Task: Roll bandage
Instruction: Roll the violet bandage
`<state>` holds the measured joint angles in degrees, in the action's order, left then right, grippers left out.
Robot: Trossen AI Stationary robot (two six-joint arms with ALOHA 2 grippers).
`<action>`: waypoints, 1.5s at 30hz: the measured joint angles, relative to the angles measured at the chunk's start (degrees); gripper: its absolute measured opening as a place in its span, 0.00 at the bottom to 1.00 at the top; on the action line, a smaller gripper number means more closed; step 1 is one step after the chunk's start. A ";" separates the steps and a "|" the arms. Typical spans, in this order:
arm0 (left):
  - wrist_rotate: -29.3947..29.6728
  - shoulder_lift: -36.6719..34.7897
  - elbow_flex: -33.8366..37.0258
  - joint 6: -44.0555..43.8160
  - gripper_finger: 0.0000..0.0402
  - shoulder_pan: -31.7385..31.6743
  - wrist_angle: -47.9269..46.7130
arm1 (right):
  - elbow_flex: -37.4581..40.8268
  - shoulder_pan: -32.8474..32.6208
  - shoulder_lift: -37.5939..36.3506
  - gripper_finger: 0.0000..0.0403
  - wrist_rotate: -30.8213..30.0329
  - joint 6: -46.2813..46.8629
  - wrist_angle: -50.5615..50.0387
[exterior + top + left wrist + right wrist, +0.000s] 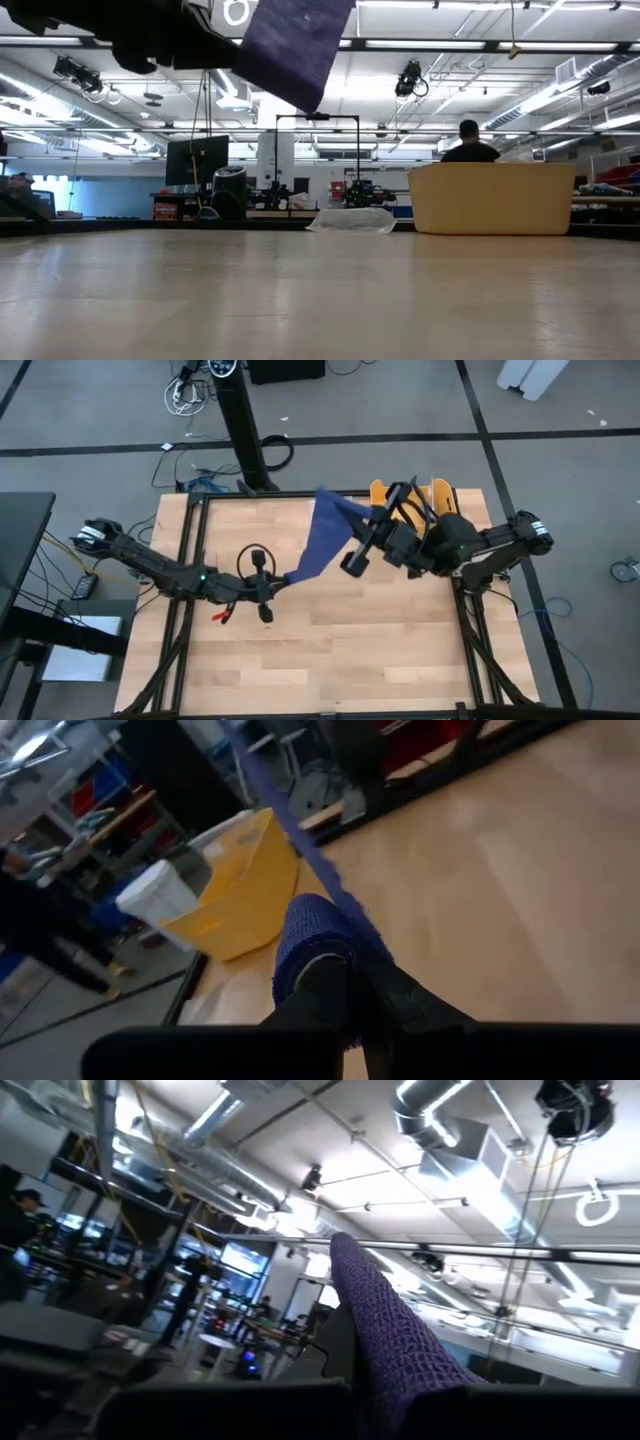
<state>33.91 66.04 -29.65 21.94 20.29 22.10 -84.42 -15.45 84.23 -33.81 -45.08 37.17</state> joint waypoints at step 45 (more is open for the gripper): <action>-2.61 3.76 -15.80 -7.61 0.04 15.45 7.25 | 0.00 22.86 0.76 0.37 10.92 25.57 -34.29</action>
<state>31.30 69.80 -45.45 14.34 35.75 29.36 -84.42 7.41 84.99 -22.89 -19.50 2.88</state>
